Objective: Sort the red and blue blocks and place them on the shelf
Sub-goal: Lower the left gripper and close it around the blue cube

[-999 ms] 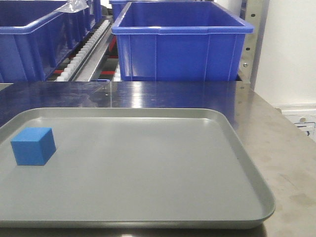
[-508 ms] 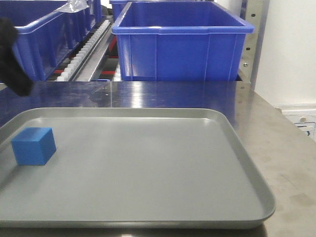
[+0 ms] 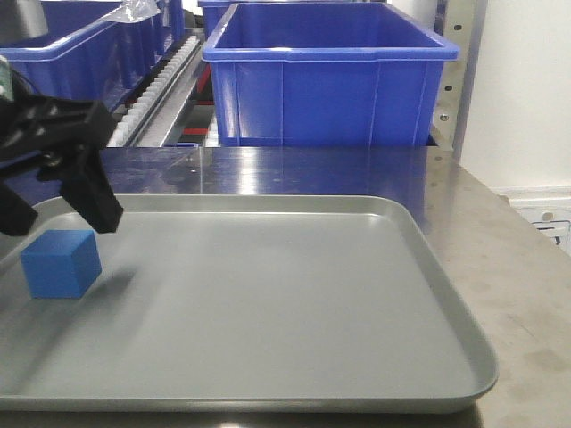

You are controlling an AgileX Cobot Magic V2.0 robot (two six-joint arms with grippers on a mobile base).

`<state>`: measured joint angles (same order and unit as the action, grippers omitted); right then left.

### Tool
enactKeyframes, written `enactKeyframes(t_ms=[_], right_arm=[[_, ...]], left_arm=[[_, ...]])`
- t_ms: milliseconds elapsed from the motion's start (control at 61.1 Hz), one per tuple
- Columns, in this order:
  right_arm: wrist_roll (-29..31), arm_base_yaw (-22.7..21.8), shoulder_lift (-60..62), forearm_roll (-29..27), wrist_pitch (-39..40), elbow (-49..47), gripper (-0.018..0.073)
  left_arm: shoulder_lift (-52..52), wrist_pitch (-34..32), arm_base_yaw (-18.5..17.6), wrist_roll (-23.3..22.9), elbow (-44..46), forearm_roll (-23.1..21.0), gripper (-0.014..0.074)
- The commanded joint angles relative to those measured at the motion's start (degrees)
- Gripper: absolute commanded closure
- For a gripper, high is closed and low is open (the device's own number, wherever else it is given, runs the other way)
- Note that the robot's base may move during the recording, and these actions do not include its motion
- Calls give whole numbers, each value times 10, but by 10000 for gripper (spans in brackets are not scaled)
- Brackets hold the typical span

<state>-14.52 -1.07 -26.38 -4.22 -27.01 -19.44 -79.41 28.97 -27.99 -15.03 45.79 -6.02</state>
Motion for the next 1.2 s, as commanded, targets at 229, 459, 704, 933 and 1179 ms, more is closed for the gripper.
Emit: enactKeyframes(t_ms=[229,459,704,933,1179], right_arm=[[4,-3,-1,2,47,-15,492],[4,-3,-1,2,47,-15,492],[4,-3,-1,2,47,-15,492],[4,-3,-1,2,47,-15,492],[4,-3,-1,2,47,-15,492]], left_arm=[[-6,-29,-6,-22,18,-4,63],[-25,-29,-6,-22,18,-4,63],[-28,-29,-6,-22,18,-4,63],[-28,-29,-6,-22,18,-4,63],[-28,-29,-6,-22,18,-4,63]])
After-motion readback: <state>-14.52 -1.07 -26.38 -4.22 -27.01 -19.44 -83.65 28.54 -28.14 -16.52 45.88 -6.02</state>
